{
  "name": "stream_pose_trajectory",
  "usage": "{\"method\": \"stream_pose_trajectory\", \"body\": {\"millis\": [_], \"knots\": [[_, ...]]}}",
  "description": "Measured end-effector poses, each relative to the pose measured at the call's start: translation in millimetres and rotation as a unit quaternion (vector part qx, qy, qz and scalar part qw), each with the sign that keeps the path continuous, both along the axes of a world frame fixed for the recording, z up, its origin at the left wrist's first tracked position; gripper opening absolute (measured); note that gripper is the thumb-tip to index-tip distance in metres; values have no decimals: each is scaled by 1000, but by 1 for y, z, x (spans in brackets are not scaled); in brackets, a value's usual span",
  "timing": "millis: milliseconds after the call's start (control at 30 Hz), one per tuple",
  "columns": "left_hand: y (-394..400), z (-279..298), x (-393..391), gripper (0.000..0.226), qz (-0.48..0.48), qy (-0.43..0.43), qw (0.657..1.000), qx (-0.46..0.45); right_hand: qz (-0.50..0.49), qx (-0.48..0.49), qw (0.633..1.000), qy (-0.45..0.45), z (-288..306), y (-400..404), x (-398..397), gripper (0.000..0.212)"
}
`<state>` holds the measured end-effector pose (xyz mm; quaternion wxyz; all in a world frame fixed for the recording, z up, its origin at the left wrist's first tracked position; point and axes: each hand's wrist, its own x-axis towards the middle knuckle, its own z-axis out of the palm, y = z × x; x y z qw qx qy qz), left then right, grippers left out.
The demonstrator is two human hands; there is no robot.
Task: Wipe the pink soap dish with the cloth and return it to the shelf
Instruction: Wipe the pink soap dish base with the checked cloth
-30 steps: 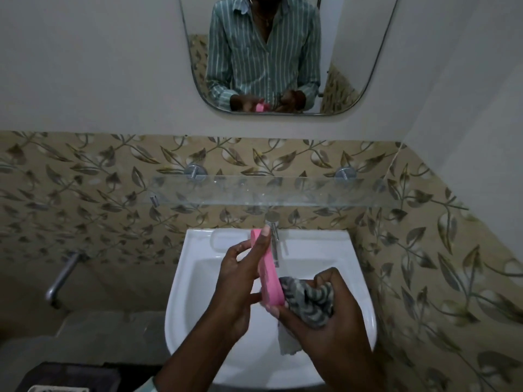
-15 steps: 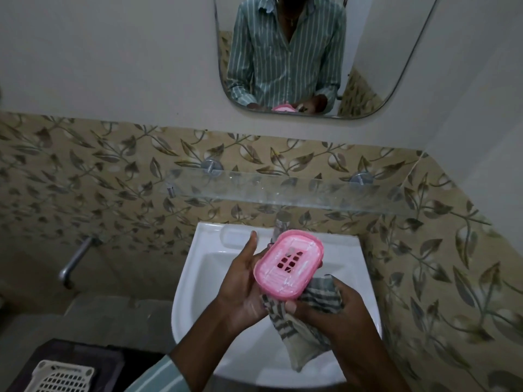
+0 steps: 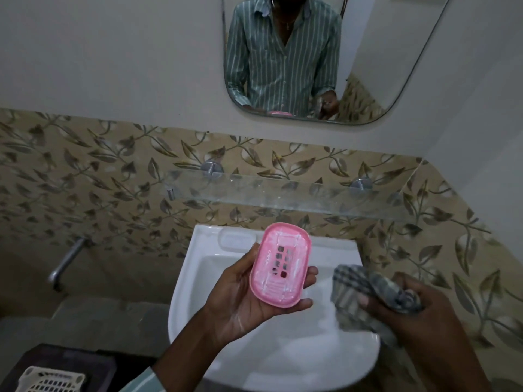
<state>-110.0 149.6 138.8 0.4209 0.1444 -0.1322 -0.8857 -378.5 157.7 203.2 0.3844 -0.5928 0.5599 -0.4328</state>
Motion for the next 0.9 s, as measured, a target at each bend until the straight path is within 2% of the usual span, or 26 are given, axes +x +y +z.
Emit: {"method": "stream_pose_trajectory", "body": {"millis": [100, 167, 200, 233, 267, 333, 400, 500, 633, 700, 767, 833, 900], "knots": [[-1, 5, 1, 71, -15, -25, 999, -16, -81, -147, 985, 36, 9, -2, 17, 51], [-3, 7, -1, 70, -28, -55, 998, -27, -93, -231, 968, -7, 17, -5, 42, 49], [-3, 9, -4, 67, -34, -70, 996, -31, -82, -251, 964, -37, 21, -7, 52, 41], [-4, 10, -6, 65, -38, -85, 995, -34, -66, -257, 963, -39, 23, -9, 63, 34], [-4, 11, -8, 62, -35, -97, 994, -33, -54, -263, 963, -7, 23, -10, 73, 39], [-6, 13, -10, 57, -16, -120, 992, -23, -16, -269, 956, 116, 17, -9, 88, 46], [-7, 15, -10, 53, 10, -166, 986, -25, 17, -263, 948, 181, 12, -5, 98, 41], [-8, 22, -5, 51, 25, -237, 971, -33, 50, -265, 947, 173, 7, 3, 109, 41], [-9, 33, 10, 52, 13, -227, 974, 4, 140, -257, 943, 158, -4, 26, 122, 43], [-9, 36, 16, 64, -28, -208, 978, 15, 223, -284, 912, 194, -11, 36, 124, 41], [-7, 34, 21, 66, -51, -206, 977, 10, 279, -331, 862, 265, -11, 32, 116, 42], [-3, 28, 22, 63, -46, -228, 973, 8, 253, -342, 848, 317, -6, 15, 106, 45], [0, 27, 22, 60, -37, -265, 963, 1, 178, -313, 873, 328, 1, 0, 99, 48]]}}
